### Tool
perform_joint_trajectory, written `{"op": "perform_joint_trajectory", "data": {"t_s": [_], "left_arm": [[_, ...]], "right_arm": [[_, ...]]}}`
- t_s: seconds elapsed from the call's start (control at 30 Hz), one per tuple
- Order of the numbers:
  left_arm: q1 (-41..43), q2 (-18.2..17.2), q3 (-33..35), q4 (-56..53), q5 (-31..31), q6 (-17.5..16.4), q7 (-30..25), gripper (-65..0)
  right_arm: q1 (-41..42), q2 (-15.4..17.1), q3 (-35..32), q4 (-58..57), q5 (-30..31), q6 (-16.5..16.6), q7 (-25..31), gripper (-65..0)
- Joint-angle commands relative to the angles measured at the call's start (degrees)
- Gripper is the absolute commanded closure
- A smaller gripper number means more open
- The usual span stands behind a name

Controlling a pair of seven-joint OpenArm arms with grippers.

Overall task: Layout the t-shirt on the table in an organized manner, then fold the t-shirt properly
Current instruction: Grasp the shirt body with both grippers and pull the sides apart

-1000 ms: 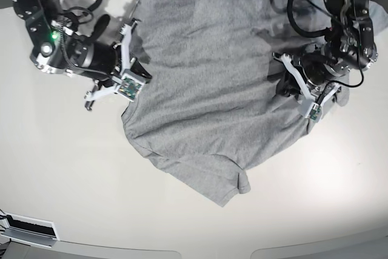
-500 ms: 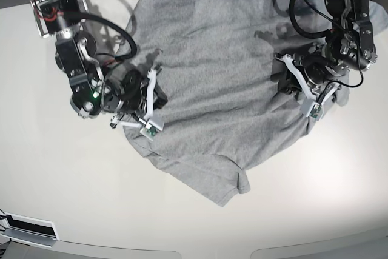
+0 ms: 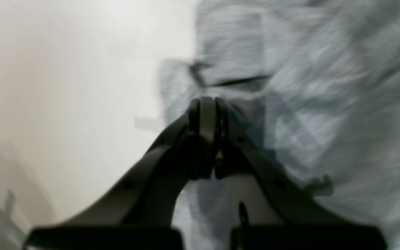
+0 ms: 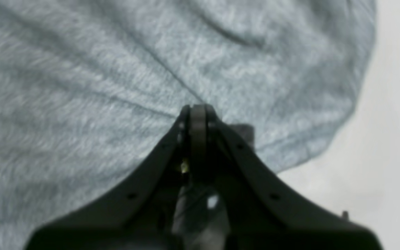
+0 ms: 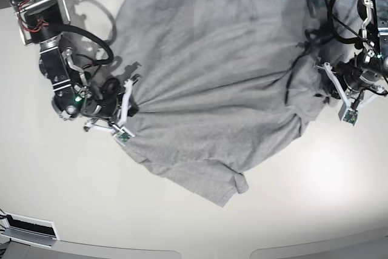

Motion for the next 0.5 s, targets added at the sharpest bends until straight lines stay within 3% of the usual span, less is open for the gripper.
{"op": "perform_joint_trajectory", "data": {"t_s": [0.0, 0.13, 0.17, 0.27, 0.33, 0.47], "left_arm": [[-0.6, -1.3, -0.3, 0.7, 0.3, 0.3, -0.7, 0.0], [-1.0, -2.3, -0.5, 2.4, -5.5, -0.3, 0.2, 0.0], [-1.0, -2.1, -0.5, 3.6, -9.7, -2.3, 0.7, 0.0], [-1.0, -0.7, -0.4, 5.6, -27.0, -14.5, 3.1, 0.0], [-1.0, 1.5, -0.4, 5.7, -33.5, -18.8, 3.8, 0.0], [-1.0, 5.9, 0.8, 4.7, -31.6, -18.8, 3.5, 0.0]], "right_arm": [[0.6, 0.9, 0.2, 0.1, -1.8, -1.2, -2.0, 0.0], [0.6, 1.3, 0.2, 0.1, -1.6, -1.6, -3.1, 0.0], [0.5, 1.4, 0.2, 0.1, -1.5, -1.2, -3.0, 0.0], [0.5, 1.4, 0.2, 0.1, 0.8, 0.7, -3.0, 0.0], [0.5, 1.4, 0.2, 0.1, 2.5, 1.5, -3.0, 0.0], [0.5, 1.4, 0.2, 0.1, 2.8, 1.4, -3.2, 0.0]]}}
